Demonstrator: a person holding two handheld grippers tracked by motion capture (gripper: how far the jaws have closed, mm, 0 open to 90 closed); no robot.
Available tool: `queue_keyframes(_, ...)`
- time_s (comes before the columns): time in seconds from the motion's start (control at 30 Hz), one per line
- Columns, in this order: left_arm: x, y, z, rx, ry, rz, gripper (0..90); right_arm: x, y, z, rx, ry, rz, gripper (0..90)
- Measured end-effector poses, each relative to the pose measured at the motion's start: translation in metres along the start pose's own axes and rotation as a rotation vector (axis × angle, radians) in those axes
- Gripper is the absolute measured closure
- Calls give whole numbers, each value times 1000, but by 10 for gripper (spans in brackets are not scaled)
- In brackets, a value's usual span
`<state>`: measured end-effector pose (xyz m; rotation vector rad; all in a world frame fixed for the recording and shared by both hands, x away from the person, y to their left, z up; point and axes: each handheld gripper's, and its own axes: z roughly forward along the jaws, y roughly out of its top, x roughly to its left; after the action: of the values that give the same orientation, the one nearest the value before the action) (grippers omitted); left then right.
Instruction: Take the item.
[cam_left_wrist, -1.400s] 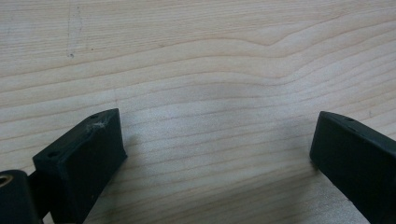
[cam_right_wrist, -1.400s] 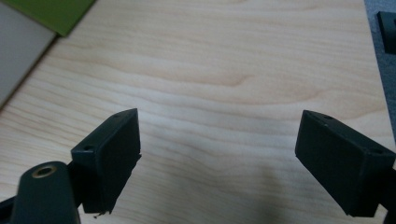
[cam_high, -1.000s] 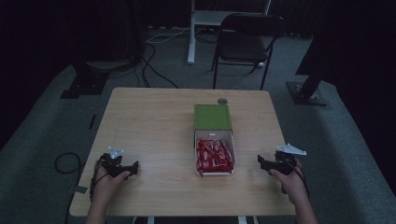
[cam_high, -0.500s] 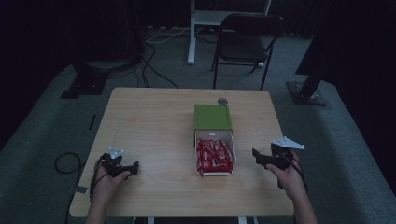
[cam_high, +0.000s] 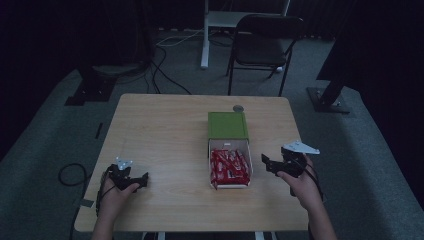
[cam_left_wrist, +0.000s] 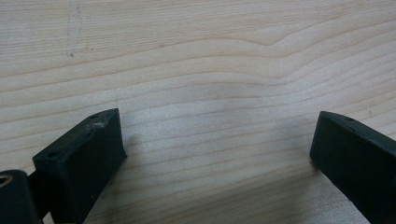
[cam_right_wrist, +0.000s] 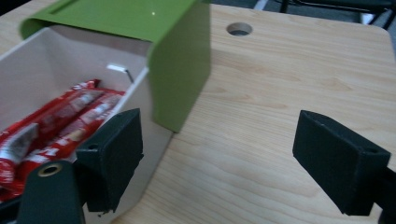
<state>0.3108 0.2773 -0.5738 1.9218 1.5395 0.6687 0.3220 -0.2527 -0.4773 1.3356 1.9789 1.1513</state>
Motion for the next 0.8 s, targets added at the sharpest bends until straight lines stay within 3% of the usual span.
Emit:
queue_keyframes(0.37,0,0,0,1,0,1,38,27,12,4,-7,103,-57,179)
queue_keyframes(0.8,0,0,0,0,0,1,38,63,19,14,0,184,-110,182)
